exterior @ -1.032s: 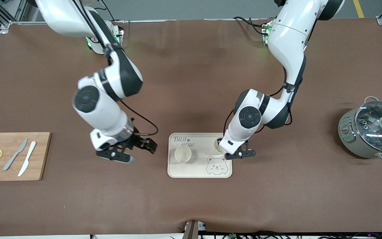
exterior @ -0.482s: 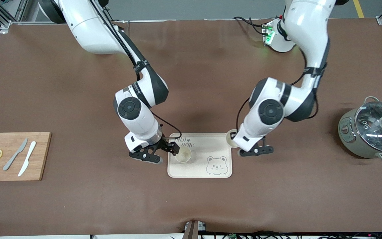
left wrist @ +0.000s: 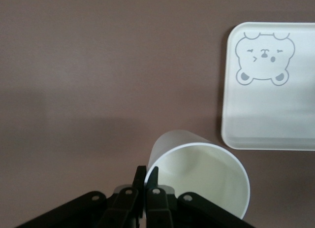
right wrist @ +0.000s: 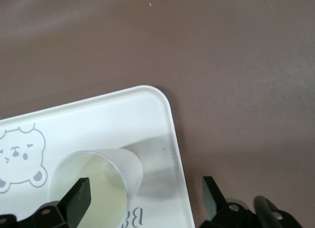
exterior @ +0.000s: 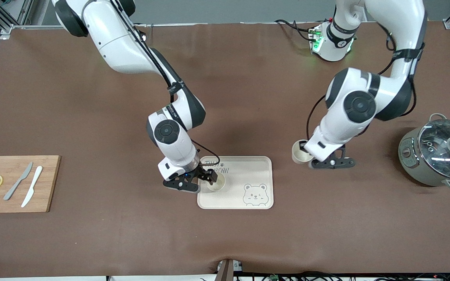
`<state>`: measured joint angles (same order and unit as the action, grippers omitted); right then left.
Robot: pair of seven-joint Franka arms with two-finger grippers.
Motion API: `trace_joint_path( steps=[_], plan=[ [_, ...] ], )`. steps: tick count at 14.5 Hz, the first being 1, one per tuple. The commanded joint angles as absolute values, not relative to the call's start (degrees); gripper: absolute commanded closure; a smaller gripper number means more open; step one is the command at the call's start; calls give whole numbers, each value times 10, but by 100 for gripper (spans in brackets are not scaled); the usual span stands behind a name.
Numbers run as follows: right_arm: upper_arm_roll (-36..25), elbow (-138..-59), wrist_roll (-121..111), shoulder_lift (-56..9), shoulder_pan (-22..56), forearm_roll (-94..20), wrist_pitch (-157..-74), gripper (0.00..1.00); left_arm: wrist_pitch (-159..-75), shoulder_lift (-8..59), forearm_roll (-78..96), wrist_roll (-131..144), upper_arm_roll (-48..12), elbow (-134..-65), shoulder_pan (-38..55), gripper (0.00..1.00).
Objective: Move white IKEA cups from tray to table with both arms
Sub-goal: 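Grasp the cup with the right gripper while the left gripper carries its cup away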
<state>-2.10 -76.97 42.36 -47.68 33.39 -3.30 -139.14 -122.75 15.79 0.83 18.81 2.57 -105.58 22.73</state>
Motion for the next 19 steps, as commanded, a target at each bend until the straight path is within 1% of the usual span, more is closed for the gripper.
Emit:
trace_joint_path(
  steps=[1, 3, 6, 8, 11, 13, 14, 15, 16, 17, 18, 19],
  plan=[
    [-28, -751, 439, -487, 341, -24, -1390, 0, -1321, 46, 3, 129, 18, -1226, 190, 100],
    [-28, -751, 439, -494, 345, -23, -1390, 0, -1355, 20, 4, 90, 18, -1280, 174, 100],
    [-28, -752, 439, -505, 350, -23, -1409, 0, -1387, 11, 6, 52, 18, -1320, 151, 100],
    [-28, -752, 439, -510, 352, -23, -1410, 0, -1401, 18, 9, 39, 18, -1331, 137, 100],
    [-28, -753, 440, -509, 360, -7, -1410, 0, -1403, 33, 31, 4, 18, -1332, 126, 100],
    [-27, -753, 441, -509, 361, -5, -1410, 0, -1418, 51, 45, -3, 18, -1330, 125, 100],
    [-27, -753, 441, -509, 361, -6, -1409, 15, -1433, 66, 51, -3, 18, -1329, 125, 100],
    [-27, -753, 441, -508, 361, -9, -1409, 46, -1452, 77, 52, -4, 18, -1329, 125, 100],
    [-26, -753, 441, -507, 361, -10, -1408, 58, -1467, 90, 52, -5, 18, -1329, 125, 100],
    [-27, -753, 441, -507, 361, -10, -1407, 66, -1478, 100, 52, -10, 18, -1329, 125, 100],
    [-27, -753, 441, -507, 361, -8, -1408, 79, -1489, 109, 52, -12, 18, -1329, 125, 100],
    [-27, -753, 441, -507, 361, -8, -1408, 89, -1494, 117, 52, -13, 18, -1328, 124, 100]
  ],
)
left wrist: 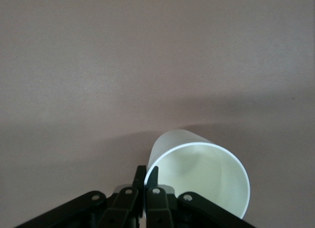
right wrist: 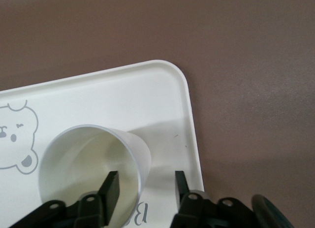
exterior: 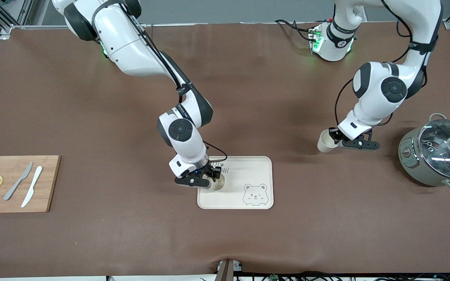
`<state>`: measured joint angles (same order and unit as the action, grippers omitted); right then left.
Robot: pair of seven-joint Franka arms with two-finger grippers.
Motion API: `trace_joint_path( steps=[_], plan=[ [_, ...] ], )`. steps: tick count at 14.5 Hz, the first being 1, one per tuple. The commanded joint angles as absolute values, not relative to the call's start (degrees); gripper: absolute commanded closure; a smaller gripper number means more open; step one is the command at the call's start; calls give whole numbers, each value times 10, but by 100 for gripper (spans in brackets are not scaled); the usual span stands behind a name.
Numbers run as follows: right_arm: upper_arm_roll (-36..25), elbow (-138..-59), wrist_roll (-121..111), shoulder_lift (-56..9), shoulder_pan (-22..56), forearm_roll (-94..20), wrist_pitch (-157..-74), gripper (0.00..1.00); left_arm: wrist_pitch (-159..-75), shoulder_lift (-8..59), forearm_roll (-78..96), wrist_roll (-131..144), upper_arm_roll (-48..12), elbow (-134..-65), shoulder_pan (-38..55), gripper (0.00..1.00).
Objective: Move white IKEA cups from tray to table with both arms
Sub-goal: 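Grasp the cup with the right gripper while the left gripper carries its cup away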
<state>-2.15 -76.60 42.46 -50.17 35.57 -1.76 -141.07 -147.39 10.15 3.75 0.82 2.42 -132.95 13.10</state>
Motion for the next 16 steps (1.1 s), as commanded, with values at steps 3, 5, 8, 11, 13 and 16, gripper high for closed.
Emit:
trace_joint_path(
  steps=[3, 5, 8, 11, 13, 16],
  plan=[
    [-27, -753, 441, -507, 363, -9, -1409, 100, -1500, 127, 52, -23, 18, -1326, 113, 100],
    [-26, -753, 451, -507, 362, -11, -1411, 100, -1500, 128, 52, -38, 18, -1327, 105, 100],
    [-26, -752, 466, -507, 362, -9, -1409, 100, -1501, 135, 52, -41, 18, -1326, 104, 100],
    [-25, -754, 459, -469, 351, -13, -1368, 100, -1506, 142, 52, -41, 18, -1325, 103, 100],
    [-23, -751, 427, -421, 331, -15, -1270, 100, -1518, 149, 52, -41, 18, -1325, 104, 100],
    [-23, -754, 331, -351, 292, -30, -1174, 100, -1521, 152, 52, -41, 18, -1325, 104, 100]
  ],
)
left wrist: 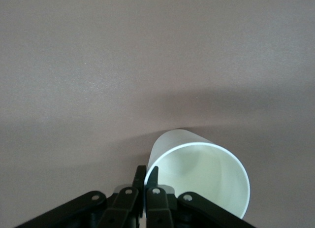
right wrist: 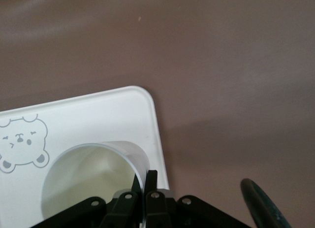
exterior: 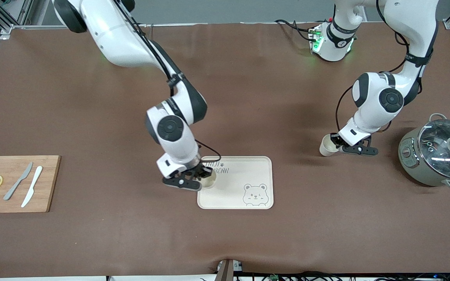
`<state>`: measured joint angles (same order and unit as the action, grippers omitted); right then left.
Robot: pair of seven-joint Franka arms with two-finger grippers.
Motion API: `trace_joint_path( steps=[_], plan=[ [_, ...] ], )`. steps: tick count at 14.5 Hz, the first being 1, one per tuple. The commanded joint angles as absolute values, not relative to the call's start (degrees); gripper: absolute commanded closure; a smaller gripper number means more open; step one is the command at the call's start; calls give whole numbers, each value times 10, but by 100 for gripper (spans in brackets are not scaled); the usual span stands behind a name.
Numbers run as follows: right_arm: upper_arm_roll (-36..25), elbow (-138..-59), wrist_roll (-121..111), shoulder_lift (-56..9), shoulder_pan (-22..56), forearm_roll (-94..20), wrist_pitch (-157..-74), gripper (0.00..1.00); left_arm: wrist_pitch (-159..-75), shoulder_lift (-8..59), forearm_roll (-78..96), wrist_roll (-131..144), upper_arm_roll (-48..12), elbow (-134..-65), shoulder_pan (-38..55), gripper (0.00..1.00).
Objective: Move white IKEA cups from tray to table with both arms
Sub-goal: 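Grasp the cup with the right gripper while the left gripper carries its cup away, then carry the cup with the right gripper toward the cutting board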
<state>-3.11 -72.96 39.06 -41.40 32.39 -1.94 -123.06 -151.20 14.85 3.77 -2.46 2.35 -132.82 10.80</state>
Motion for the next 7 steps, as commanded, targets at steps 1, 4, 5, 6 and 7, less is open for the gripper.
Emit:
trace_joint_path(
  steps=[1, 4, 5, 6, 7],
  plan=[
    [-24, -756, 292, -332, 276, -30, -1137, 100, -1521, 153, 52, -41, 18, -1325, 104, 100],
    [-25, -769, 155, -284, 212, -30, -1069, 100, -1521, 159, 52, -41, 18, -1318, 105, 100],
    [-25, -785, 102, -267, 184, -30, -1062, 100, -1521, 163, 52, -41, 18, -1315, 106, 80],
    [-25, -807, 56, -252, 164, -30, -1063, 100, -1521, 167, 50, -42, 18, -1310, 106, 9],
    [-25, -829, 29, -240, 145, -30, -1070, 100, -1521, 166, 47, -41, 18, -1308, 107, 0]
  ],
)
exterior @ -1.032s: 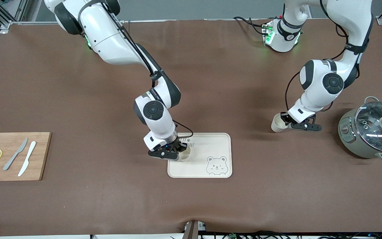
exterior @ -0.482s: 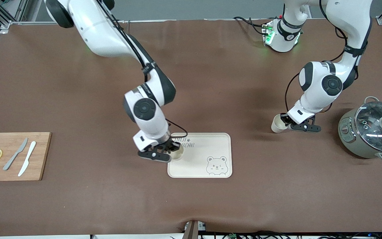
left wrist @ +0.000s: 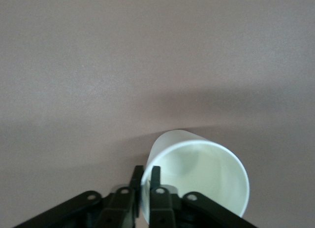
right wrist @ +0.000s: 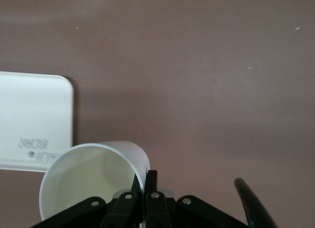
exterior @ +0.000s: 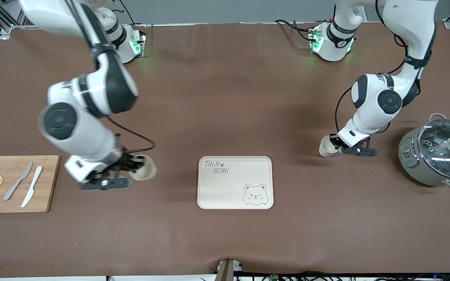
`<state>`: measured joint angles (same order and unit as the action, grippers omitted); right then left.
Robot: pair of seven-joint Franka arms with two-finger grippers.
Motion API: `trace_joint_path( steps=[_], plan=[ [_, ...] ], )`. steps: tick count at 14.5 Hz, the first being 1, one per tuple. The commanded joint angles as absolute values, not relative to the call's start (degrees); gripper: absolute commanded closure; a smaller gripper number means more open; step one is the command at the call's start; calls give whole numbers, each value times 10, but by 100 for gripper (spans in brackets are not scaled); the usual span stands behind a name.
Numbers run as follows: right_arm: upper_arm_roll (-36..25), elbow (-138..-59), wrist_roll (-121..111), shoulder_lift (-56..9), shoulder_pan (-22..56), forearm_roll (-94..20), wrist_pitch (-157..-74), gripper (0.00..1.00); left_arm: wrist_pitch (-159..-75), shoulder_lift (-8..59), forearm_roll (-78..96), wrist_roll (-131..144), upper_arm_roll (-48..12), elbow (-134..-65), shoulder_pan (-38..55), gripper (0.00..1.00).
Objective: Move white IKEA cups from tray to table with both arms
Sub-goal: 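Carry the cup with the right gripper toward the cutting board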
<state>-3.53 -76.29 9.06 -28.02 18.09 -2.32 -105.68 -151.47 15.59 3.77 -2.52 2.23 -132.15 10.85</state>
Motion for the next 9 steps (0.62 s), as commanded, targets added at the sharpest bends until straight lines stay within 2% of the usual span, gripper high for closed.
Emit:
trace_joint_path(
  steps=[1, 4, 7, 9],
  plan=[
    [-25, -844, 19, -234, 133, -30, -1074, 100, -1521, 161, 47, -40, 18, -1307, 106, 0],
    [-25, -894, -2, -228, 107, -29, -1116, 100, -1514, 145, 48, -33, 18, -1299, 105, 0],
    [-25, -1035, -56, -193, 86, -29, -1272, 100, -1468, 120, 49, -33, 19, -1292, 104, 0],
    [-25, -1105, -67, -187, 84, -30, -1365, 100, -1408, 106, 51, -32, 19, -1260, 97, 0]
  ],
)
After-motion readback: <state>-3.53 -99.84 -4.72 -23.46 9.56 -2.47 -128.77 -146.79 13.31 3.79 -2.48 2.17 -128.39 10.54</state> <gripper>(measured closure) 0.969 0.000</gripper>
